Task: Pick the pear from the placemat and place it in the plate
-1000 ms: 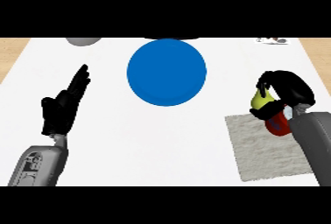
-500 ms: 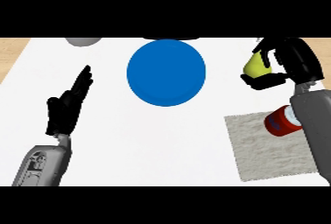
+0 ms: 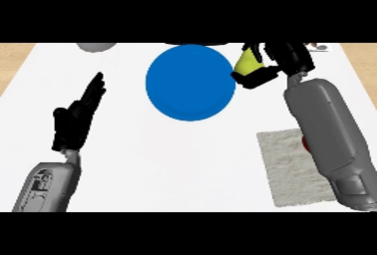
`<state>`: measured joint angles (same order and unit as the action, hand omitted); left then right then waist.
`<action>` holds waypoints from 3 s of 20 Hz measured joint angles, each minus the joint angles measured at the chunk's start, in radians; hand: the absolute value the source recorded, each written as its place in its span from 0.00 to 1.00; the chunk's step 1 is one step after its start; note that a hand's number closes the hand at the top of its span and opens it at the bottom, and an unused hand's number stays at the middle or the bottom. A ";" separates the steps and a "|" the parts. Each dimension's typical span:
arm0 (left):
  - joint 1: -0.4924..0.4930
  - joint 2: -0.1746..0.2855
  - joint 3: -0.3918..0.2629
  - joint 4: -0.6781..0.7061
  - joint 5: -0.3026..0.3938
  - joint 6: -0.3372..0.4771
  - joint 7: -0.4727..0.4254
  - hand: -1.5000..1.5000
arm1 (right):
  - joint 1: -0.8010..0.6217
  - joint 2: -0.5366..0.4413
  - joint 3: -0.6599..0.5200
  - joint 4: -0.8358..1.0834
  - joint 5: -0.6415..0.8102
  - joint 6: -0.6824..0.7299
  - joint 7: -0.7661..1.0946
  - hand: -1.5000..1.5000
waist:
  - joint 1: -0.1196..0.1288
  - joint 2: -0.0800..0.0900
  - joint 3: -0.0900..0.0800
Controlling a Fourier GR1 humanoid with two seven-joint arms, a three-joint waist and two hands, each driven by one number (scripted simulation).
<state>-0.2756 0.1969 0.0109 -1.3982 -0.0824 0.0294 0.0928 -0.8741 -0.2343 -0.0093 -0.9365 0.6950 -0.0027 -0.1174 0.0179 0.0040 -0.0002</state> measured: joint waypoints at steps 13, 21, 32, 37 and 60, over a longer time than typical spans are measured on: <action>-0.024 -0.018 -0.007 -0.004 -0.010 -0.006 0.003 0.50 | -0.241 0.209 0.079 0.452 0.140 -0.190 0.053 1.00 | 0.029 0.011 0.000; -0.047 -0.024 -0.026 -0.014 -0.016 -0.023 0.019 0.50 | -0.293 0.230 0.046 0.654 0.060 -0.223 0.083 0.00 | 0.069 0.023 0.001; -0.065 -0.040 -0.029 0.005 -0.021 -0.020 0.014 0.50 | -0.286 0.234 -0.089 0.686 -0.177 -0.261 -0.094 0.00 | 0.079 0.026 0.002; -0.030 -0.033 -0.019 -0.019 -0.022 -0.013 0.017 0.50 | -0.283 0.219 -0.200 0.661 -0.291 -0.290 -0.145 0.00 | 0.050 0.017 0.002; -0.017 -0.030 0.016 0.017 -0.021 -0.024 -0.026 0.50 | -0.122 -0.175 -0.364 0.743 -0.433 0.021 -0.389 0.00 | 0.025 0.014 0.002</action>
<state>-0.2927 0.1673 0.0270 -1.3809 -0.1033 0.0054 0.0671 -0.9964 -0.4098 -0.3737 -0.1933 0.2620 0.0179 -0.5061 0.0430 0.0180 0.0020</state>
